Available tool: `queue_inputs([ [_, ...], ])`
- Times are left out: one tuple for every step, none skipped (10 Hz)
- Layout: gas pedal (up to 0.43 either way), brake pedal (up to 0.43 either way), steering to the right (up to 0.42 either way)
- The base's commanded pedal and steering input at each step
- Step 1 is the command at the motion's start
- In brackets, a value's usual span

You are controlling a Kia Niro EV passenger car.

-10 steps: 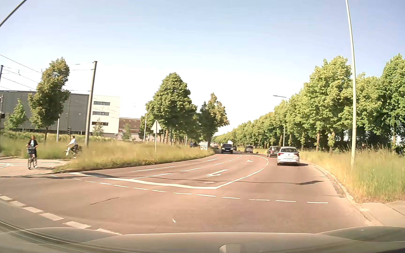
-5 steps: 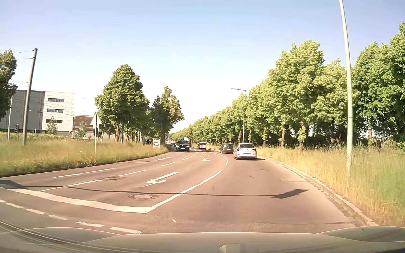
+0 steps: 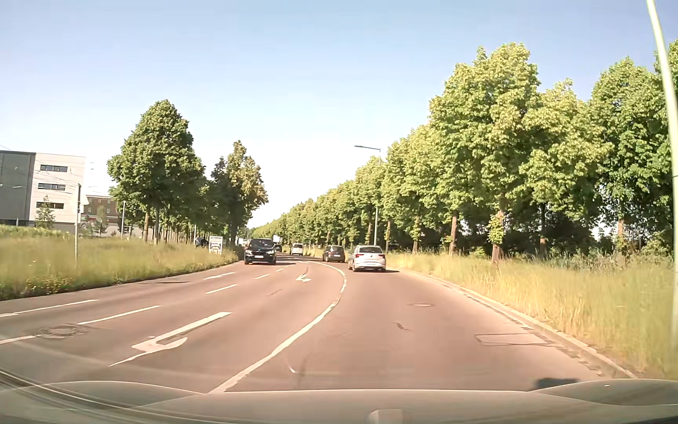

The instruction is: Follow the waypoints while adhering to traffic rules and regulations

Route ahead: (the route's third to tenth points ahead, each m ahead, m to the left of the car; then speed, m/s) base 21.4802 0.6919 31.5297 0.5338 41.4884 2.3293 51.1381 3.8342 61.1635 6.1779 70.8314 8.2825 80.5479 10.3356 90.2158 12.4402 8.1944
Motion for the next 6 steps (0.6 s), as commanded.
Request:
queue_inputs([
  [0.220,0.000,0.093],
  [0.157,0.000,0.085],
  [0.157,0.000,0.071],
  [0.157,0.000,0.051],
  [0.157,0.000,0.033],
  [0.169,0.000,0.009],
])
